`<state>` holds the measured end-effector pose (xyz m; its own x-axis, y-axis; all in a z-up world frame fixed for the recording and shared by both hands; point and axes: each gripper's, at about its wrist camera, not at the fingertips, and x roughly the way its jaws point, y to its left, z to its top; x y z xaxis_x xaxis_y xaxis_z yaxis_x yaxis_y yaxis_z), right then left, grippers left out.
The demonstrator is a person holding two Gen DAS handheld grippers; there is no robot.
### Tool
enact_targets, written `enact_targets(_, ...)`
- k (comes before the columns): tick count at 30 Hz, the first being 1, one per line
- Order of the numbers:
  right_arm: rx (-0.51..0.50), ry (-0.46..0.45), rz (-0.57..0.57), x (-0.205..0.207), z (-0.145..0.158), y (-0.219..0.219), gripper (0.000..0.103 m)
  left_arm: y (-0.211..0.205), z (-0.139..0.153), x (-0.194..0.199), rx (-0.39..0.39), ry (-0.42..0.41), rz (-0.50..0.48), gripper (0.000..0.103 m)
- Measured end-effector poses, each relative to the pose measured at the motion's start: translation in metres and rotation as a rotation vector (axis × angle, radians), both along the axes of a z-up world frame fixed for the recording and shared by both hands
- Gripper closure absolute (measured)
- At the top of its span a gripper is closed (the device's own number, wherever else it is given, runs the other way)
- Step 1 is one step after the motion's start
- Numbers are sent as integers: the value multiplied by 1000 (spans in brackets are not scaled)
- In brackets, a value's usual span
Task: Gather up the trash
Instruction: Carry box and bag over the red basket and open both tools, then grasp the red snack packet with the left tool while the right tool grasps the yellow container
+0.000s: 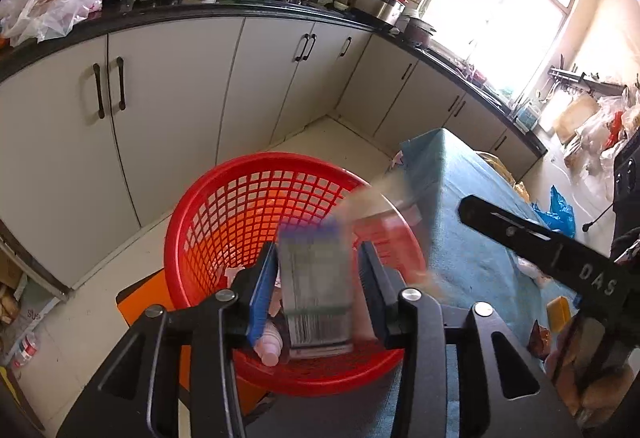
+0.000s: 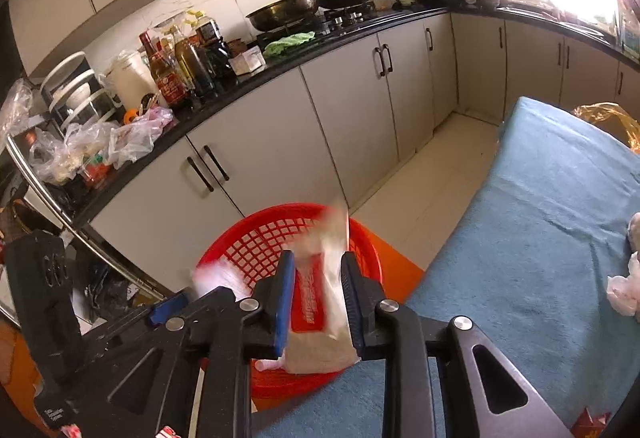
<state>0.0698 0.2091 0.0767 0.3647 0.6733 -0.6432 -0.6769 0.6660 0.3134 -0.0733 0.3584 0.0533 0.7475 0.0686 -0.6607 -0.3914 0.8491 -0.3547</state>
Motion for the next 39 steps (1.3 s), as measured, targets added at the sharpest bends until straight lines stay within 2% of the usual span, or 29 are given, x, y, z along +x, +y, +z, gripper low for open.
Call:
enact_targets(2, 8, -4, -13, 0, 4, -6, 77, 1, 0, -2, 6, -3, 3, 56)
enact_targets(7, 33, -13, -8, -14, 14, -29, 76, -3, 1, -13, -3, -17, 17, 55)
enact_targets(8, 32, -14, -1, -18, 14, -35, 75, -6, 2, -17, 6, -20, 22, 54)
enact_targets(10, 25, -23, 2, -27, 15, -46, 71, -13, 3, -26, 21, -22, 36, 45)
enact_targets(13, 12, -32, -2, -40, 12, -64, 67, -29, 5, -38, 67, -29, 59, 43)
enact_targets(21, -10, -10, -42, -54, -2, -112, 67, -74, 2, -47, 138, -13, 13, 40)
enact_targets(32, 0, -41, -106, -60, 1, -174, 67, -100, 2, -45, 172, -1, -30, 39)
enact_targets(39, 55, -66, -230, -49, 14, -242, 67, -118, 6, -43, 181, 1, -65, 39)
